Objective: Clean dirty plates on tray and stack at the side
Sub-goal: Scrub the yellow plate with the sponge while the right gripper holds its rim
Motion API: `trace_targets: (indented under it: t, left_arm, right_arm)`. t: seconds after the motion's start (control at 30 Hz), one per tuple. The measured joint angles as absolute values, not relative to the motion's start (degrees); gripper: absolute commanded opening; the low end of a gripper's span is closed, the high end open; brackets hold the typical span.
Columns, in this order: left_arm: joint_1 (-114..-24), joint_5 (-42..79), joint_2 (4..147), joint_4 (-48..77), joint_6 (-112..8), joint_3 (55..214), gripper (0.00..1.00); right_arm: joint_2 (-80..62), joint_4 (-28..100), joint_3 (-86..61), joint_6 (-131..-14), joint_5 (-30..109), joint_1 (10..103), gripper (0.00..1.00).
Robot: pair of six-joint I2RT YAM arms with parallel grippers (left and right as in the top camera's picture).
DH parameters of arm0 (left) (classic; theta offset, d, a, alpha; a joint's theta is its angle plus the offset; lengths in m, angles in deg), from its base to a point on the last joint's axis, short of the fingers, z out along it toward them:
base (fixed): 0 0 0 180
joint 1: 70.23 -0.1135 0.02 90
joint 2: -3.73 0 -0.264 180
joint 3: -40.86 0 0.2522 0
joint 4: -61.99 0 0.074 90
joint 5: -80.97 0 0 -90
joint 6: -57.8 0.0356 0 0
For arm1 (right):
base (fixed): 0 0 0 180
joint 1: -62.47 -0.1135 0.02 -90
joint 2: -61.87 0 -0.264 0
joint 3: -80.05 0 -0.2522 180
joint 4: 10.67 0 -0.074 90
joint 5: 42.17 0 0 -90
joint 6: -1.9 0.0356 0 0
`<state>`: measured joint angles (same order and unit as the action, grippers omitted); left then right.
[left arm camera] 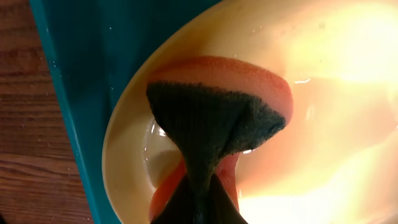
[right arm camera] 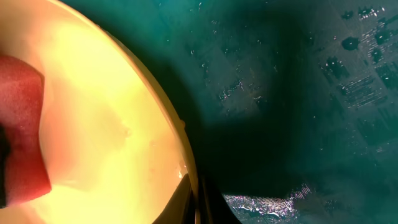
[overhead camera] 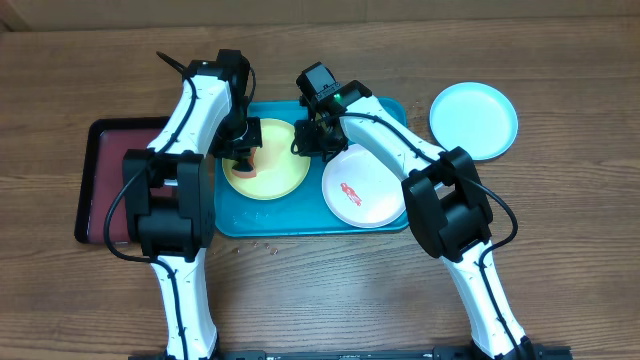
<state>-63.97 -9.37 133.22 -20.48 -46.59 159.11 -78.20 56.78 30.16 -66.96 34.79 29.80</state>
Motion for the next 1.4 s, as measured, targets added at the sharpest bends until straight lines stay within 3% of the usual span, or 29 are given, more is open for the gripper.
trace_targets:
  t: [0.5, 0.73, 1.07, 1.4]
  left_arm:
    - [-60.4, 0.8, 133.2, -13.0, -46.8, 157.3, 0.04]
    - [-58.9, -5.4, 130.7, -11.0, -46.8, 151.5, 0.04]
    - [-60.4, -24.8, 130.9, -19.7, -49.0, 150.9, 0.04]
    - [-63.4, -17.1, 131.8, -15.3, -49.6, 153.5, 0.04]
  right_arm:
    - [-78.2, 56.7, 30.2, -67.0, 34.8, 29.8, 0.04]
    - [-78.2, 57.0, 30.2, -67.3, 34.2, 29.7, 0.04]
    - [-78.2, 57.1, 30.2, -67.4, 34.1, 29.1, 0.04]
    - [-78.2, 56.7, 30.2, -67.2, 34.4, 29.2, 0.04]
